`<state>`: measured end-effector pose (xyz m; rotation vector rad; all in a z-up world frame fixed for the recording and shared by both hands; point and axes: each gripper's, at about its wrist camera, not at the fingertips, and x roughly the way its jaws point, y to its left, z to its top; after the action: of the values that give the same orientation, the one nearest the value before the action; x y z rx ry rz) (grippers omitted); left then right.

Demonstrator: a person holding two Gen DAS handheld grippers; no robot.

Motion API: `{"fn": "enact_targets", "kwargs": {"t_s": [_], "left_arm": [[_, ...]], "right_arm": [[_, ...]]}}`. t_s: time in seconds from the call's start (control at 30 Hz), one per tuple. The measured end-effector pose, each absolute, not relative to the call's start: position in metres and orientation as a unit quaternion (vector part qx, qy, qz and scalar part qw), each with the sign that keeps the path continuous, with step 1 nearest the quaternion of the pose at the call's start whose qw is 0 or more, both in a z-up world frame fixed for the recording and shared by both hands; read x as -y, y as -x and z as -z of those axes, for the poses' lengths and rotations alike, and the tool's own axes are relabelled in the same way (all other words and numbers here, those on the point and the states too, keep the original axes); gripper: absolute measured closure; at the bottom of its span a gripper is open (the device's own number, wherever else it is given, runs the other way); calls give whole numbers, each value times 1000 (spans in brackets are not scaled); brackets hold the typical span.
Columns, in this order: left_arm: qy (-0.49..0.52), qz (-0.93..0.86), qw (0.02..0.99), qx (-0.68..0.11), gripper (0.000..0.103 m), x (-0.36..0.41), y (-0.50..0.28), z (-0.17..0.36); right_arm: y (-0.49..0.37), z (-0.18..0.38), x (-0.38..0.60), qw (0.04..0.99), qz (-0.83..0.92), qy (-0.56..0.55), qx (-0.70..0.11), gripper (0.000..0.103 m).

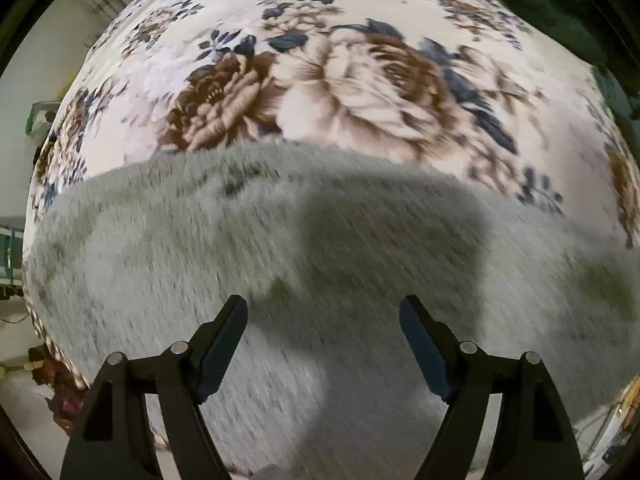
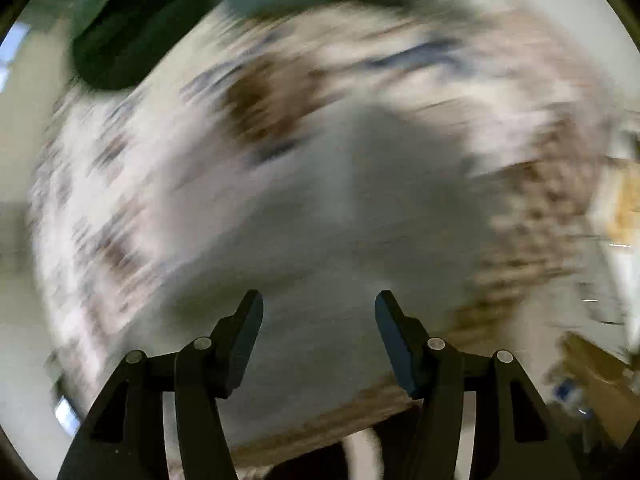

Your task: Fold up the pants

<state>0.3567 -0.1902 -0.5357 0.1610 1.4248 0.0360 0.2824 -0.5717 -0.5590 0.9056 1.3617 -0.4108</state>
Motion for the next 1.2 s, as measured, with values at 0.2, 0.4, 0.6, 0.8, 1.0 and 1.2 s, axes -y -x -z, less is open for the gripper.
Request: {"fn": "enact_targets", "kwargs": {"t_s": [0.2, 0.4, 0.6, 0.8, 1.0, 1.2], "left_arm": [[-79, -41, 747, -659, 26, 177, -397, 568], [-100, -32, 742, -662, 26, 182, -403, 581], [-97, -26, 742, -663, 26, 178, -403, 576], [-87, -11, 751, -655, 26, 186, -377, 537], [-64, 26, 746, -662, 26, 234, -342, 530], [-126, 71, 728, -670, 26, 302, -321, 553]], "right_arm": [[-374, 640, 489, 577, 105, -494, -643, 42], [-392, 668, 478, 552, 198, -529, -613, 99], [-414, 655, 478, 596, 112, -517, -604, 94], [-294, 559, 559, 696, 150, -506, -486, 55], [-144, 574, 665, 642, 268, -597, -400, 51], [-147, 644, 683, 612, 202, -675, -359, 47]]}}
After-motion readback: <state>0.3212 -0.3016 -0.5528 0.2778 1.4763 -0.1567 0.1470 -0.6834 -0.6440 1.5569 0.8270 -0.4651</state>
